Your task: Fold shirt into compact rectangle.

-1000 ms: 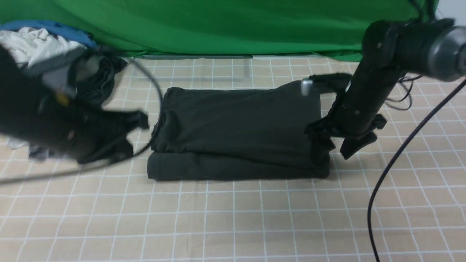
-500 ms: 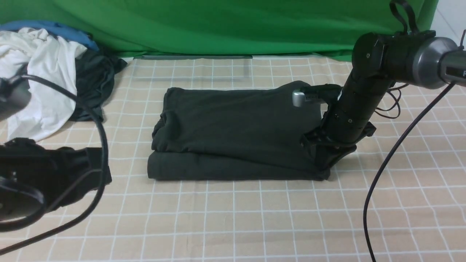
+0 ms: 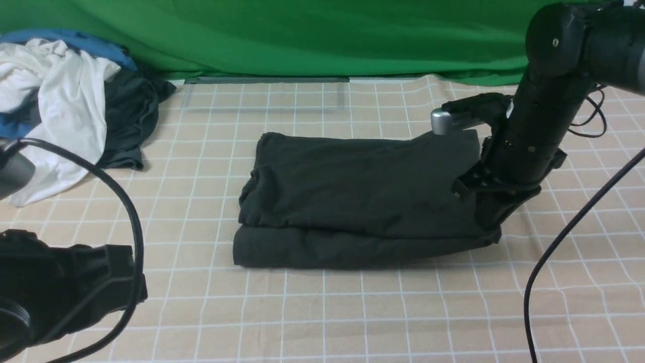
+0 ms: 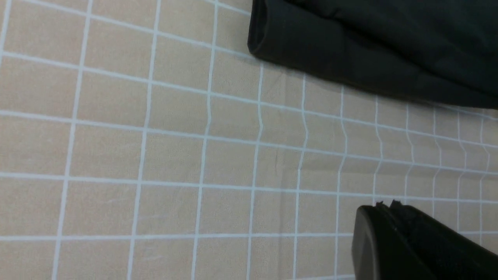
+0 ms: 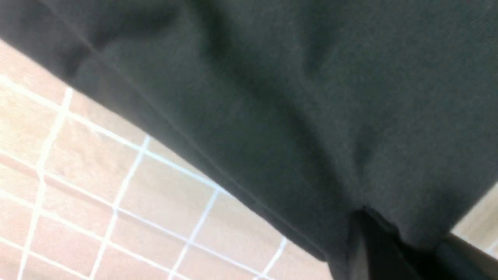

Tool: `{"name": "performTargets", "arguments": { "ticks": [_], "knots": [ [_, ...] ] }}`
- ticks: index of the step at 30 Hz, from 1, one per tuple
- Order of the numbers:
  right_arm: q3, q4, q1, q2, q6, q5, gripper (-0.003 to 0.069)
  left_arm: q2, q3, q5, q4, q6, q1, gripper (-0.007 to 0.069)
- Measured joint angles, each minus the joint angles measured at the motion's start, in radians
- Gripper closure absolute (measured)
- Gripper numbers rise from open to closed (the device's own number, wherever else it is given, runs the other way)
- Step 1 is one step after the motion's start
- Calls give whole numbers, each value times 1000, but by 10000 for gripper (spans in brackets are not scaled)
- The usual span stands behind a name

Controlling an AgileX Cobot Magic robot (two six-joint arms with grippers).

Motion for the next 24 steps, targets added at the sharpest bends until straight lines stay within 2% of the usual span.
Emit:
{"name": "performTargets", "arguments": {
  "ticks": [3,6,7,9,10,12,13,14,15,17,20,24],
  "knots": [
    [22,-27,0,0,46,-1,481,-17,0,0,-4,0,0,612],
    [31,-64,-2,-5,76,4,353,-28,0,0,-3,0,0,612],
    [33,-75,-4,-15,75,7,279,-30,0,0,3,0,0,612],
    [35,-80,-4,-51,75,6,232,-30,0,0,28,0,0,612],
    [36,-80,-4,-81,75,6,237,-30,0,0,43,0,0,612],
    [38,-80,-4,-153,81,4,308,-30,0,2,80,-4,0,612],
    [38,-80,-4,-225,94,1,397,-30,0,9,102,-10,0,612],
    [38,-80,-4,-237,96,1,411,-30,0,12,106,-12,0,612],
    [38,-80,-4,-310,102,-2,498,-30,0,17,114,-21,0,612],
    [38,-80,-4,-477,107,-32,597,-30,0,18,126,-25,0,612],
    [38,-80,-4,-622,110,-103,621,-30,0,15,133,-25,0,612],
    [58,-80,-4,-900,76,-322,622,-30,2,-29,134,-25,0,612]
  ]
}}
